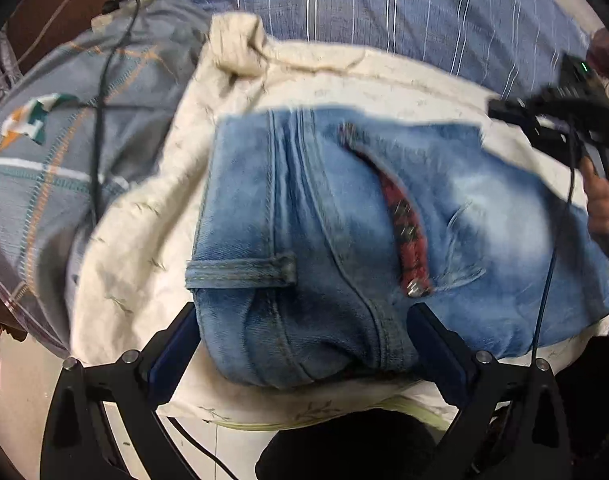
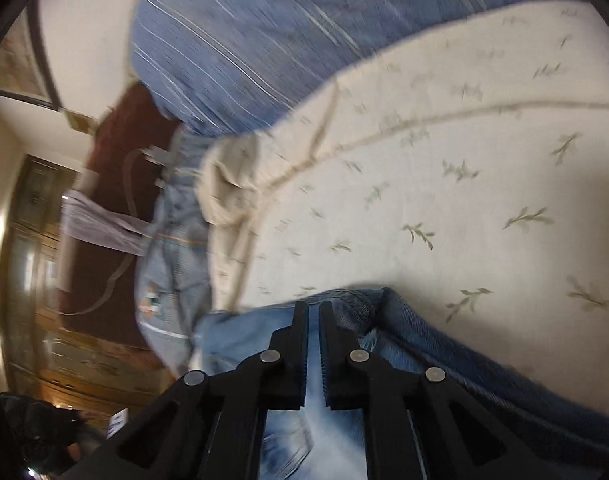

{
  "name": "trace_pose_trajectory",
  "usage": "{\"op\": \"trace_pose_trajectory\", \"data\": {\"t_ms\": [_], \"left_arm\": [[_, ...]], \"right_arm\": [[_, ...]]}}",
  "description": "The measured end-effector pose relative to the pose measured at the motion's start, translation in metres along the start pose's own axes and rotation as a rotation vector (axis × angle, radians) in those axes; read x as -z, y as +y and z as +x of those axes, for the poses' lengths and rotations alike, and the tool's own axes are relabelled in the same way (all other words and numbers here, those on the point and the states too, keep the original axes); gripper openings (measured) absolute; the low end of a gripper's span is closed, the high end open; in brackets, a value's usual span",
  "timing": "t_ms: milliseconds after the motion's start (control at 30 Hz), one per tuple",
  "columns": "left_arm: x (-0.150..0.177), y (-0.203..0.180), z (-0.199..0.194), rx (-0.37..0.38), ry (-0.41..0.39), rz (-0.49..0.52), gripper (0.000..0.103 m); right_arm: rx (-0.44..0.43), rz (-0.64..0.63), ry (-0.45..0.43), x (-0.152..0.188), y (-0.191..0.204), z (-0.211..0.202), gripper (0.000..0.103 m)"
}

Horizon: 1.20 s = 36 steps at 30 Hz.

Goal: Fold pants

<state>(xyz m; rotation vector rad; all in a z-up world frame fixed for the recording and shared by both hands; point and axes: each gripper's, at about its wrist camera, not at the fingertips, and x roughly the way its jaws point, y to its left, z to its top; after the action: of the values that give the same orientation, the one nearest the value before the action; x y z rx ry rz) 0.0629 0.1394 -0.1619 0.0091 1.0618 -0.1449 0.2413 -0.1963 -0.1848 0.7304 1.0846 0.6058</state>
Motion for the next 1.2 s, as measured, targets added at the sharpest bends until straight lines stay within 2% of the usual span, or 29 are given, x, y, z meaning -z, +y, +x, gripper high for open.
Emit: {"op": "trace_pose_trajectory", "data": {"t_ms": [33,133,200,267,333,367,400,467,667,800,833,867,933,967,1067,1200], "left_arm": [[-0.001,0.001,-0.005,0.008,-0.014,-0.007,0.101],[-0.003,0.002,-0.008,-0.005,-0.035,-0.011,0.101],[-0.004,0.005,0.004,-0.068,-0.014,0.015,0.101],[-0.001,0.009,0.023,-0.099,0.029,0.016,0.101],[0.002,0.018,0.035,-0.058,0.075,-0.047,0.101],[0.002,0.022,0.036,-0.036,0.085,-0.082,0.101],[0.001,0.026,0.035,-0.024,0.092,-0.104,0.101],[0.000,0.027,0.024,-0.020,0.070,-0.115,0.101],[-0.006,0.007,-0.013,-0.037,-0.040,-0.025,0.101],[-0.005,-0.002,0.017,-0.130,0.012,0.063,0.101],[-0.003,0.001,0.031,-0.132,0.041,0.064,0.101],[-0.002,0.008,0.040,-0.099,0.071,0.024,0.102],[-0.003,0.022,0.044,-0.032,0.101,-0.095,0.101],[-0.004,0.026,0.042,-0.019,0.109,-0.124,0.101],[-0.009,0.018,0.024,-0.076,0.067,-0.090,0.101],[-0.023,-0.017,-0.011,-0.117,-0.039,-0.001,0.101]], "right_arm": [[0.009,-0.016,-0.014,0.003,0.003,-0.013,0.007],[0.046,-0.036,0.018,0.019,0.004,-0.030,0.007],[0.108,-0.037,0.045,0.034,-0.003,-0.033,0.007],[0.183,-0.024,0.057,0.047,-0.017,-0.031,0.007],[0.291,0.006,0.052,0.053,-0.037,-0.025,0.008],[0.305,0.018,0.045,0.054,-0.046,-0.020,0.003],[0.257,0.040,0.021,0.054,-0.052,-0.023,0.003],[0.246,0.068,0.017,0.054,-0.054,-0.030,0.005],[0.259,0.005,-0.074,0.071,-0.036,-0.074,0.006],[0.362,0.024,-0.102,0.089,-0.055,-0.101,0.006],[0.381,0.052,-0.098,0.092,-0.066,-0.106,0.006],[0.387,0.079,-0.086,0.094,-0.077,-0.108,0.005],[0.327,0.116,-0.083,0.096,-0.088,-0.115,0.005],[0.330,0.128,-0.077,0.097,-0.089,-0.119,0.005],[0.317,0.103,-0.112,0.104,-0.082,-0.144,0.006],[0.186,0.135,-0.269,0.120,-0.086,-0.211,0.006]]}}
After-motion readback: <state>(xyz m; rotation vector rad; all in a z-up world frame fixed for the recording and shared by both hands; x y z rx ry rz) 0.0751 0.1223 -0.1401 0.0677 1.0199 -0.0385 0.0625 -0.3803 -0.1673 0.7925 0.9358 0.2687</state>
